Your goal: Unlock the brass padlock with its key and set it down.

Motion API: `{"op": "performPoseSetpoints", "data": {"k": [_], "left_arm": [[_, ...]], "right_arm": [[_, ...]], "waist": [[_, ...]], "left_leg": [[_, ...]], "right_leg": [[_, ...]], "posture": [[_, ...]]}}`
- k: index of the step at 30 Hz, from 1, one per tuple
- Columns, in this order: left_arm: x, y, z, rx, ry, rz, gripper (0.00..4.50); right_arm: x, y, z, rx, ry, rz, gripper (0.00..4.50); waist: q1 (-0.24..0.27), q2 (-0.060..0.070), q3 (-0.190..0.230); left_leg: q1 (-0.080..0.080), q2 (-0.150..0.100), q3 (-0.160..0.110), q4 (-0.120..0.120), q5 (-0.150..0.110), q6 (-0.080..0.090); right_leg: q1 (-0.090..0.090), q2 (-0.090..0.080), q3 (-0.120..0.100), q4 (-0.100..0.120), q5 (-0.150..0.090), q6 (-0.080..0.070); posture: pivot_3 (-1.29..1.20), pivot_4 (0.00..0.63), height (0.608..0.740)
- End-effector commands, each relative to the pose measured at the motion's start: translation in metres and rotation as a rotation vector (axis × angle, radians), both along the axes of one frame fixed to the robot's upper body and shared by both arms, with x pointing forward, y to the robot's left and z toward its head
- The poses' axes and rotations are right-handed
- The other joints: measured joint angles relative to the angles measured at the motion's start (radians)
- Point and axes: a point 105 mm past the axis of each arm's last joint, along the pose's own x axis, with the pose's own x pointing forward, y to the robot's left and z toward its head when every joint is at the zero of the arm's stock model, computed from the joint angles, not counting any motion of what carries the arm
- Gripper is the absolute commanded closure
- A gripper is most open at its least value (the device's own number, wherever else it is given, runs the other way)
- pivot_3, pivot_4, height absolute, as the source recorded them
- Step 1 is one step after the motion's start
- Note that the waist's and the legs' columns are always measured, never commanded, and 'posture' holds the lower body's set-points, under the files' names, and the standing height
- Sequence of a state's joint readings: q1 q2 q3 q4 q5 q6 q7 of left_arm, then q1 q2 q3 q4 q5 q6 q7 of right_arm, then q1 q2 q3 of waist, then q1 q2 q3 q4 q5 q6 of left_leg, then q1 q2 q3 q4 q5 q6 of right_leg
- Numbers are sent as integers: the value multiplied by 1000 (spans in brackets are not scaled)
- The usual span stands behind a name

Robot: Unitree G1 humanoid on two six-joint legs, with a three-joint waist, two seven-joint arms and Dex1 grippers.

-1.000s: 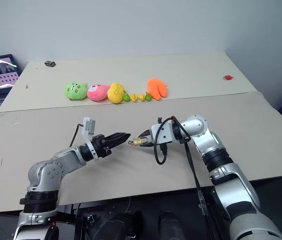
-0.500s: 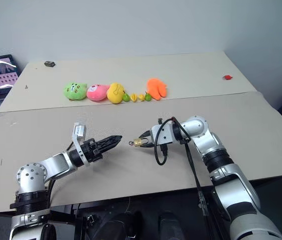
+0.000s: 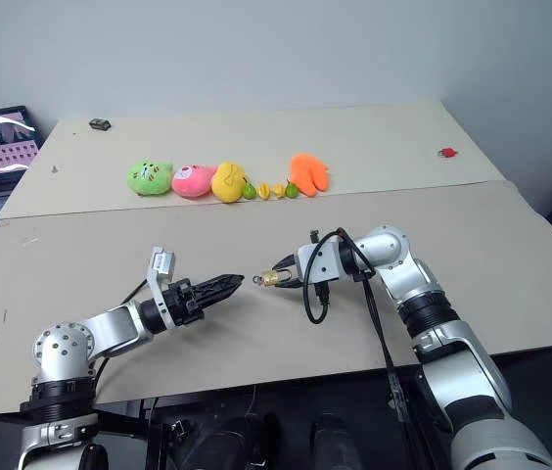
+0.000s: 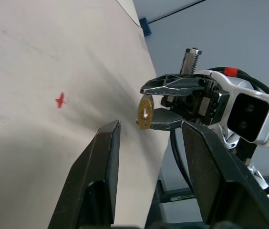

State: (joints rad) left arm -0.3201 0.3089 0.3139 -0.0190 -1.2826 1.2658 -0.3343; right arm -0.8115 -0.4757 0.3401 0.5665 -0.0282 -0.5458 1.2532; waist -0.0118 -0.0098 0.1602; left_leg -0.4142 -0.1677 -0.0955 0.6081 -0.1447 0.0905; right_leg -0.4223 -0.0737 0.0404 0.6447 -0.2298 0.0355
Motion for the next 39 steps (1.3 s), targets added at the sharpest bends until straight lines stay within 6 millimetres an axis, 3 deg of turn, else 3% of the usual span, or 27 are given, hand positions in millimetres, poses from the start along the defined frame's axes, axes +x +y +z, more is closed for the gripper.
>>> {"op": "performPoseSetpoints", "data": {"k": [1, 9, 17, 39], "left_arm": [[4, -7, 9, -22, -25, -25, 2365], [18, -17, 18, -48, -46, -40, 2365], [15, -29, 16, -56, -38, -89, 2365], [14, -35, 7, -23, -16, -96, 2365]], "right_arm": [[0, 4, 16, 31, -68, 22, 3554], [-1, 6, 17, 33, -69, 26, 3554], [-1, 6, 20, 36, -74, 28, 3554], [0, 8, 22, 47, -76, 26, 3554]], "waist": [[0, 0, 0], [1, 0, 0], [0, 0, 0], [0, 0, 0]], "left_leg": [[0, 0, 0, 0, 0, 0], [0, 0, 0, 0, 0, 0], [0, 0, 0, 0, 0, 0], [0, 0, 0, 0, 0, 0]], "right_leg": [[0, 0, 0, 0, 0, 0], [0, 0, 0, 0, 0, 0], [0, 0, 0, 0, 0, 0], [0, 0, 0, 0, 0, 0]], "posture": [[0, 150, 740], [0, 150, 740], [0, 150, 740], [0, 150, 740]]}}
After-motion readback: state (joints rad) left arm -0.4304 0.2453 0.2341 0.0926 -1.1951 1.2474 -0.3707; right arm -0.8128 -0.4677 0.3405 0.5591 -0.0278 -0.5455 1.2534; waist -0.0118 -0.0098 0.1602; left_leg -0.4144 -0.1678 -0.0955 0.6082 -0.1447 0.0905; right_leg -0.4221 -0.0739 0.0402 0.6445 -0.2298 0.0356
